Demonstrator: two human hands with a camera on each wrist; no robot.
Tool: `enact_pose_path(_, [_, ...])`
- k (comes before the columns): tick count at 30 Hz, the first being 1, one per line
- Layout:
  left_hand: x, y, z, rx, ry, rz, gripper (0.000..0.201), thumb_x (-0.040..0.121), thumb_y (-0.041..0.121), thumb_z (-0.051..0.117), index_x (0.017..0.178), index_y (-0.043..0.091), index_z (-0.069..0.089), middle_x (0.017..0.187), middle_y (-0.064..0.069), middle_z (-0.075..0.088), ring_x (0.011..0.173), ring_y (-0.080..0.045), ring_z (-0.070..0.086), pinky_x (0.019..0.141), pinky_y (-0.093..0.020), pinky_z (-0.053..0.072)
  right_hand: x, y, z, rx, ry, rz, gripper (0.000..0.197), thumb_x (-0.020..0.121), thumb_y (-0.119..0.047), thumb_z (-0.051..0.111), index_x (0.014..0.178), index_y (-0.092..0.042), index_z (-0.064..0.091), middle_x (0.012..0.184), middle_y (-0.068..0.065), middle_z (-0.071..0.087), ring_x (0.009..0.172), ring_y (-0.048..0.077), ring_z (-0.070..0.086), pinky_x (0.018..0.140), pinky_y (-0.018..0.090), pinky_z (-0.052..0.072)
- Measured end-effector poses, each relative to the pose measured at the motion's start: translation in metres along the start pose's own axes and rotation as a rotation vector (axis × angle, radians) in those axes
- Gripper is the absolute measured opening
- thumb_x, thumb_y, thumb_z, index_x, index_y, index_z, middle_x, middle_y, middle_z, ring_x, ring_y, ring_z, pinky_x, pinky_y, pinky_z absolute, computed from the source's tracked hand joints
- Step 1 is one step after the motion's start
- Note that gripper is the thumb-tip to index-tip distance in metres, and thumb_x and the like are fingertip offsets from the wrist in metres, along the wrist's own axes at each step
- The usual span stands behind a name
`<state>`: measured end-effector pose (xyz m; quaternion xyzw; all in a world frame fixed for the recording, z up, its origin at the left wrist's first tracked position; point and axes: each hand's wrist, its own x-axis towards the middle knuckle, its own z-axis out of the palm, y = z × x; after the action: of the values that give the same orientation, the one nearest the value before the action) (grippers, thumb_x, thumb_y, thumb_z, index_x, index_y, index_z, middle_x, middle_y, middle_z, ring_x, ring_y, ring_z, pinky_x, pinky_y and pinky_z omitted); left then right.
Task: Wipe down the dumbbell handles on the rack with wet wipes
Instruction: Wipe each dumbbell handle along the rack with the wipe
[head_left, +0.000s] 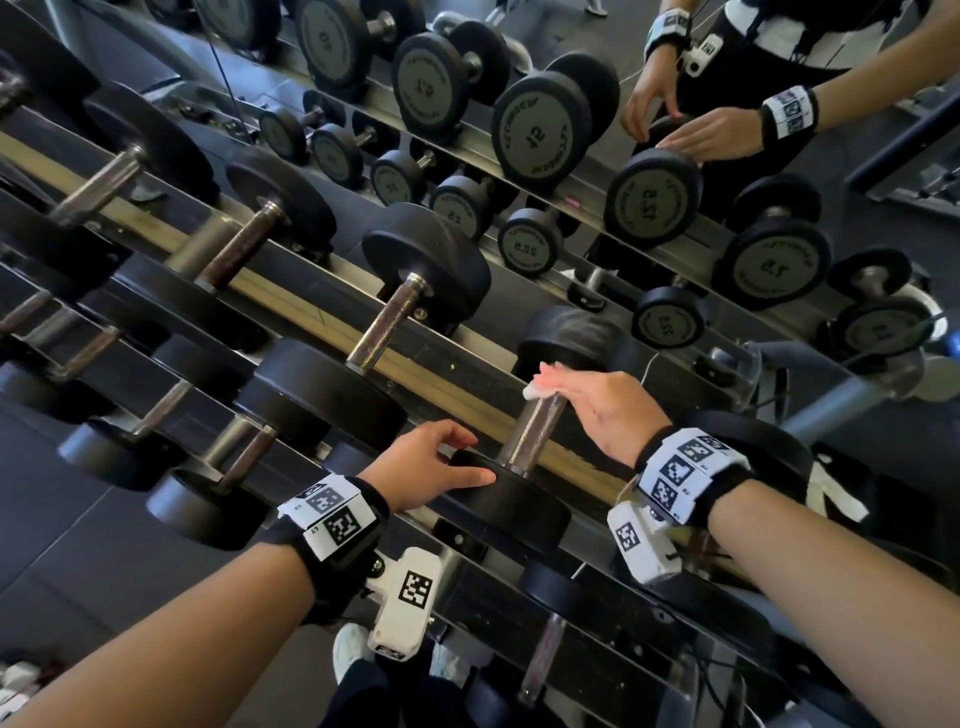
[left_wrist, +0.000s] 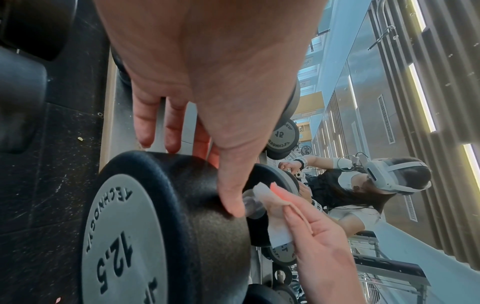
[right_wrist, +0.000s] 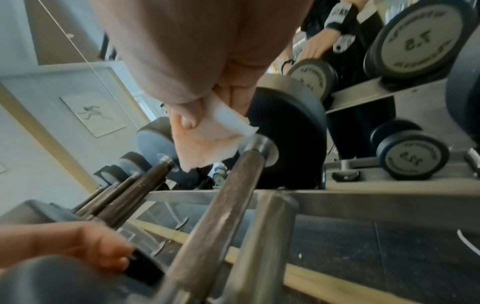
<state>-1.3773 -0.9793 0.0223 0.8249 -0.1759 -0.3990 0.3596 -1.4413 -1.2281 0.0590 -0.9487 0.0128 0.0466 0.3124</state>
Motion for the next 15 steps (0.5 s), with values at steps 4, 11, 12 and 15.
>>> enact_pose_path(4, [-0.001,0.002,0.0,0.024,-0.001,0.012,0.052,0.081,0.044,0.075,0.128,0.031,0.055,0.127,0.01,0.054,0.112,-0.01,0.054,0.099,-0.032,0.048,-0.009,0.003,0.014,-0.185,-0.242,0.117,0.047,0.1,-0.003,0.044,0.14,-0.026,0.054,0.147,0.001,0.051,0.138,0.014,0.044,0.116,0.027,0.029])
enact_pose_path(11, [-0.001,0.003,0.0,0.042,0.0,0.018,0.052,0.082,0.044,0.074,0.128,0.029,0.056,0.126,0.009,0.055,0.112,-0.012,0.055,0.101,-0.036,0.048,-0.034,0.011,0.04,0.013,-0.105,0.082,0.033,0.101,-0.018,0.05,0.128,-0.032,0.064,0.117,-0.026,0.064,0.11,-0.021,0.05,0.104,0.005,0.034])
enact_pose_path(12, [-0.001,0.002,0.0,0.045,0.001,0.021,0.052,0.081,0.044,0.074,0.128,0.029,0.057,0.125,0.008,0.055,0.112,-0.012,0.055,0.101,-0.037,0.048,-0.039,0.01,0.042,0.032,-0.112,0.077,0.032,0.102,-0.021,0.049,0.126,-0.035,0.064,0.106,-0.038,0.061,0.101,-0.031,0.046,0.099,-0.002,0.032])
enact_pose_path(15, [-0.001,0.0,0.001,0.032,0.003,0.025,0.051,0.081,0.045,0.075,0.126,0.031,0.057,0.122,0.008,0.057,0.109,-0.012,0.056,0.099,-0.037,0.05,-0.052,0.005,0.048,-0.001,-0.242,0.128,0.032,0.103,-0.046,0.033,0.127,-0.053,0.054,0.101,-0.027,0.067,0.096,-0.012,0.061,0.089,0.009,0.047])
